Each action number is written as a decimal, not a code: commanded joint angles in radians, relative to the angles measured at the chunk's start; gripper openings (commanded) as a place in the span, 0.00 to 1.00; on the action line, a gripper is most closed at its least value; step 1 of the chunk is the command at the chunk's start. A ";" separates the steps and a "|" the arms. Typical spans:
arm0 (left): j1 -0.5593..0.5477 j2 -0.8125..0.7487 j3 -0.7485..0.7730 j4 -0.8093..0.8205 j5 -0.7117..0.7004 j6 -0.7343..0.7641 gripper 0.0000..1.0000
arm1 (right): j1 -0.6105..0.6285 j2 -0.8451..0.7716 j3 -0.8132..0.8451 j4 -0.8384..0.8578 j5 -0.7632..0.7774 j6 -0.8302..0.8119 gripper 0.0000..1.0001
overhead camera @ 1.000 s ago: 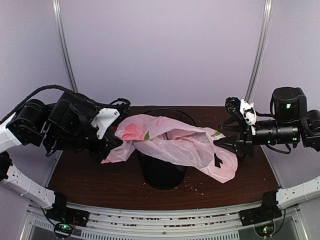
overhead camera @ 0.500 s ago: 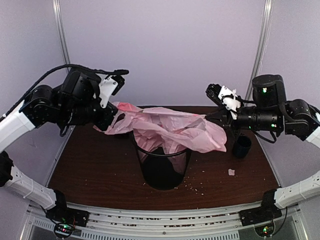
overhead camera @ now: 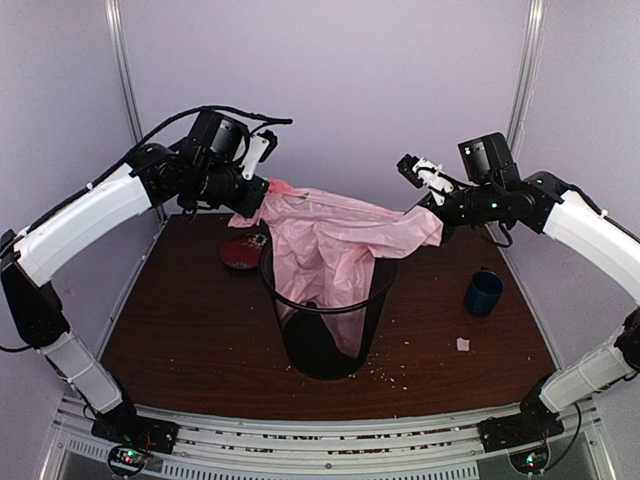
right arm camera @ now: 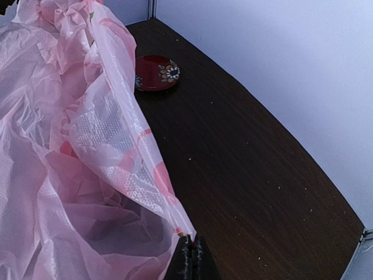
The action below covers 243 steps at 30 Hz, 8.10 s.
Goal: Put the trash bags into the trash bin
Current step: Fold the bag opening over the bin rim.
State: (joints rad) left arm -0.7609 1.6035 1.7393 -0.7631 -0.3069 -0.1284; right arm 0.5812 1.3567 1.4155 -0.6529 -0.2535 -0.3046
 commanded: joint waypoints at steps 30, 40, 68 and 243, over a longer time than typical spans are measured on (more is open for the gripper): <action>0.136 -0.233 -0.540 -0.031 0.396 -0.197 0.21 | -0.057 0.010 -0.368 0.114 -0.293 0.082 0.00; 0.136 -0.421 -0.448 -0.139 0.115 -0.224 0.68 | -0.122 -0.129 -0.303 0.064 -0.168 0.054 0.42; 0.135 -0.540 -0.428 0.239 0.436 -0.157 0.77 | -0.090 0.006 0.178 -0.270 -0.511 -0.475 0.71; -0.520 -0.378 -0.457 0.221 -0.335 0.312 0.00 | 0.178 -0.015 -0.045 -0.035 -0.313 -0.479 0.00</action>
State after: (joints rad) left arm -1.2018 1.2747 1.2587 -0.2932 -0.5720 0.2890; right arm 0.7227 1.3754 1.3571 -0.5716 -0.5625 -0.6632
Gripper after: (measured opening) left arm 0.005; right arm 0.015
